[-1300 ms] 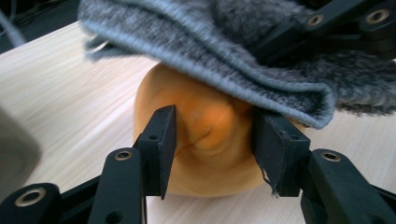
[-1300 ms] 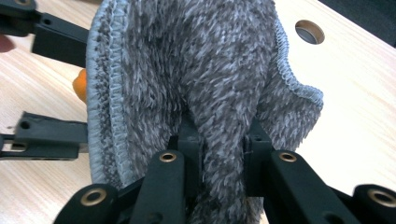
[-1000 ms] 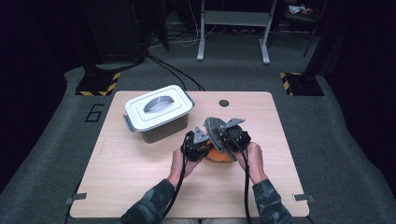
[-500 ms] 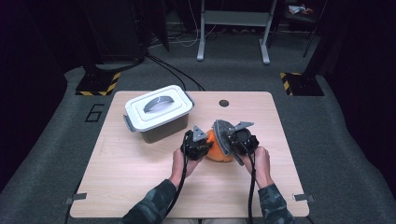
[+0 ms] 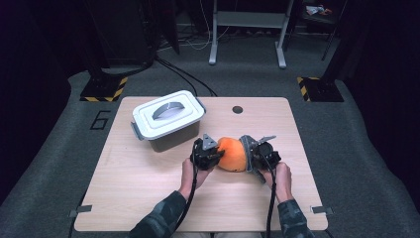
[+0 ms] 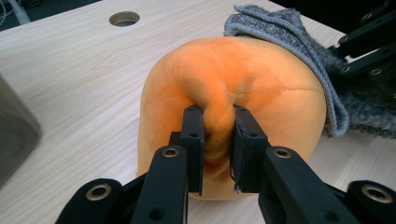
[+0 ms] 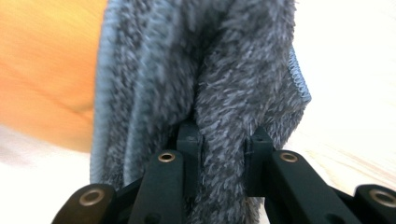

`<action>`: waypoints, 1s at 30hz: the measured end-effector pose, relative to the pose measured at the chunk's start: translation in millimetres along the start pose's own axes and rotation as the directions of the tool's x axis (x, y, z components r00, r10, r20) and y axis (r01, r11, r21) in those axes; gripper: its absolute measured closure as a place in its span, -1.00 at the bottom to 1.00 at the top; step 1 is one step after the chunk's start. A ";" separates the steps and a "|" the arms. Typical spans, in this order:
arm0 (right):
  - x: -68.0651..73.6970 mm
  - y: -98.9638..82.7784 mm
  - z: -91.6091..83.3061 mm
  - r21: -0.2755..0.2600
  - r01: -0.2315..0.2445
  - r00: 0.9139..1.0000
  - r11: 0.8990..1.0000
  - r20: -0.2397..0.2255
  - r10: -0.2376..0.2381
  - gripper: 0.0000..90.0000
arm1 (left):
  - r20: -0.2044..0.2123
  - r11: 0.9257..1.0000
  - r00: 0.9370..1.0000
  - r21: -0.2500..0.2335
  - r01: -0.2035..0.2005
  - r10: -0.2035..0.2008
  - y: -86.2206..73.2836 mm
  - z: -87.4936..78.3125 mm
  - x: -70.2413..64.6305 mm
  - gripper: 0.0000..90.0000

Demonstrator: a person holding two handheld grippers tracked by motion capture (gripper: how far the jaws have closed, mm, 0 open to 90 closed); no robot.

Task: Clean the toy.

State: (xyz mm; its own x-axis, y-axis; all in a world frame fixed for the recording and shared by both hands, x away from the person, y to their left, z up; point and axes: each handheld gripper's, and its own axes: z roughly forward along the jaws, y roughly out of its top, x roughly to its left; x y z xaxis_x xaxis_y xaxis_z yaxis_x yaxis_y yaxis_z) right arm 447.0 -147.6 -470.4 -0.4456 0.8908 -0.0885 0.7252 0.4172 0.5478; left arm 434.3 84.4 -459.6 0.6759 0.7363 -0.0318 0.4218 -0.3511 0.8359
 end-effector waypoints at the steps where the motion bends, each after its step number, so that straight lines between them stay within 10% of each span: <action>1: -1.1 -0.6 3.8 0.005 0.001 1.000 1.000 0.000 -0.001 0.64 | 0.001 1.000 1.000 0.000 0.004 -0.004 -0.4 -0.2 0.2 0.72; 9: -8.7 0.3 19.6 0.023 -0.027 0.999 0.999 -0.020 0.027 0.64 | 0.000 1.000 1.000 -0.007 0.017 -0.017 -3.2 -2.3 0.6 0.71; 15: -16.1 6.2 -9.5 -0.057 -0.032 0.999 0.998 0.012 0.033 0.64 | -0.007 0.999 0.999 -0.010 0.032 -0.032 -3.9 -3.2 0.5 0.71; 22: 8.7 30.0 -52.2 -0.163 0.034 0.999 0.986 -0.015 -0.036 0.64 | -0.007 0.999 1.000 -0.010 0.030 -0.031 -2.8 -2.7 -0.8 0.71; 30: 39.5 54.9 -55.1 -0.208 0.110 0.990 0.972 -0.062 -0.126 0.64 | 0.002 1.000 1.000 -0.007 0.026 -0.026 -2.3 -3.1 -1.6 0.71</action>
State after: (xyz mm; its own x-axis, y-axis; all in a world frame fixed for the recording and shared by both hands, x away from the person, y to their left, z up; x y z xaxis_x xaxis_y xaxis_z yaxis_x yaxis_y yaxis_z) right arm 440.3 -99.4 -397.9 -0.5651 0.8184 -0.1045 0.5468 0.4664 0.6954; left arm 430.4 85.8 -459.8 0.6657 0.7442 -0.0543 0.4350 -0.3279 0.8386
